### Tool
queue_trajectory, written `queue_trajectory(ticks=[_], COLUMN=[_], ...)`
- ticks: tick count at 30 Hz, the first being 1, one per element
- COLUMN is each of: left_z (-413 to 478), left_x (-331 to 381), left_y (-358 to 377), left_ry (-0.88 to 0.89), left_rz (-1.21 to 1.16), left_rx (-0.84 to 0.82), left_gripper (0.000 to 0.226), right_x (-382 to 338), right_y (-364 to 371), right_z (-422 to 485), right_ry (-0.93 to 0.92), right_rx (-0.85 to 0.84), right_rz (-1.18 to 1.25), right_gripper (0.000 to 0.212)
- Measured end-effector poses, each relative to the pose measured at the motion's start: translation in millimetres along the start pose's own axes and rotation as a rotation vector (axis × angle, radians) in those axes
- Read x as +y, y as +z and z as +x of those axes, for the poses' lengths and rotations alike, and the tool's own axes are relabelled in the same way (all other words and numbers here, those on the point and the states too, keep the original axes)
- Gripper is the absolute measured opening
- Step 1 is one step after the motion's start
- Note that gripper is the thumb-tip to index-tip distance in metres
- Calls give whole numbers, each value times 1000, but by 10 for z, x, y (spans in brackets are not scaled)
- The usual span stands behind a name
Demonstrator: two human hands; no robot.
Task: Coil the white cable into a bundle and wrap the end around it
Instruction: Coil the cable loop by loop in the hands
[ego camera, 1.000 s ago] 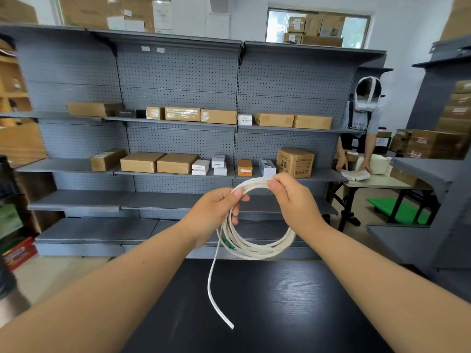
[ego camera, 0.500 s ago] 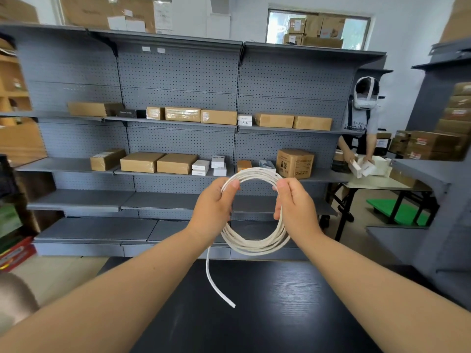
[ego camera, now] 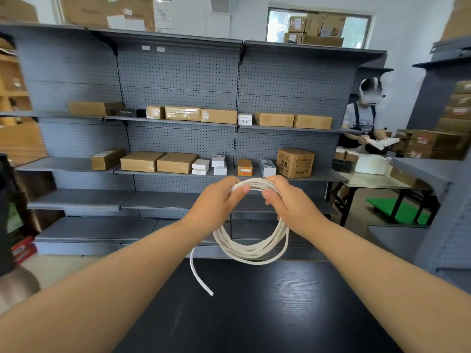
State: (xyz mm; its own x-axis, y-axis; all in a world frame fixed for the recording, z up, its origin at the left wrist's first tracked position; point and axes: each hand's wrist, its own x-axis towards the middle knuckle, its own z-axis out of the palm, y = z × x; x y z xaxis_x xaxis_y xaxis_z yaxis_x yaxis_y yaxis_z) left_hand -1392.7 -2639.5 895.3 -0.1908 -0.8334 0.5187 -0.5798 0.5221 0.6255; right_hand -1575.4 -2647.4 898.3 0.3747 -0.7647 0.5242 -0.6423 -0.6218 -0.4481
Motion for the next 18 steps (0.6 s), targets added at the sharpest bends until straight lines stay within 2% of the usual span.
queue_trajectory(ticks=[5,10,13,16,18], left_z=[-4,-45,-64,-70,-68], left_x=[-26,-38,-43,-52,-43], left_y=[-39,10,15,6,14], left_ry=[-14,-64,-98,-112,-102], left_rz=[-11,-227,-318,-365,-325], left_rx=[-39,12,35,38,51], left_gripper=[24,19,22,22,23], right_x=[-64,-107,-52,-7,-16], right_y=[20,79,102,132,129], right_z=[4,20,30,45,46], right_ry=[-18,37,89,132,150], right_rx=[74,251,351,422,410], right_rz=[-53,77,176,260,260], right_gripper=[26,21,11,13,12])
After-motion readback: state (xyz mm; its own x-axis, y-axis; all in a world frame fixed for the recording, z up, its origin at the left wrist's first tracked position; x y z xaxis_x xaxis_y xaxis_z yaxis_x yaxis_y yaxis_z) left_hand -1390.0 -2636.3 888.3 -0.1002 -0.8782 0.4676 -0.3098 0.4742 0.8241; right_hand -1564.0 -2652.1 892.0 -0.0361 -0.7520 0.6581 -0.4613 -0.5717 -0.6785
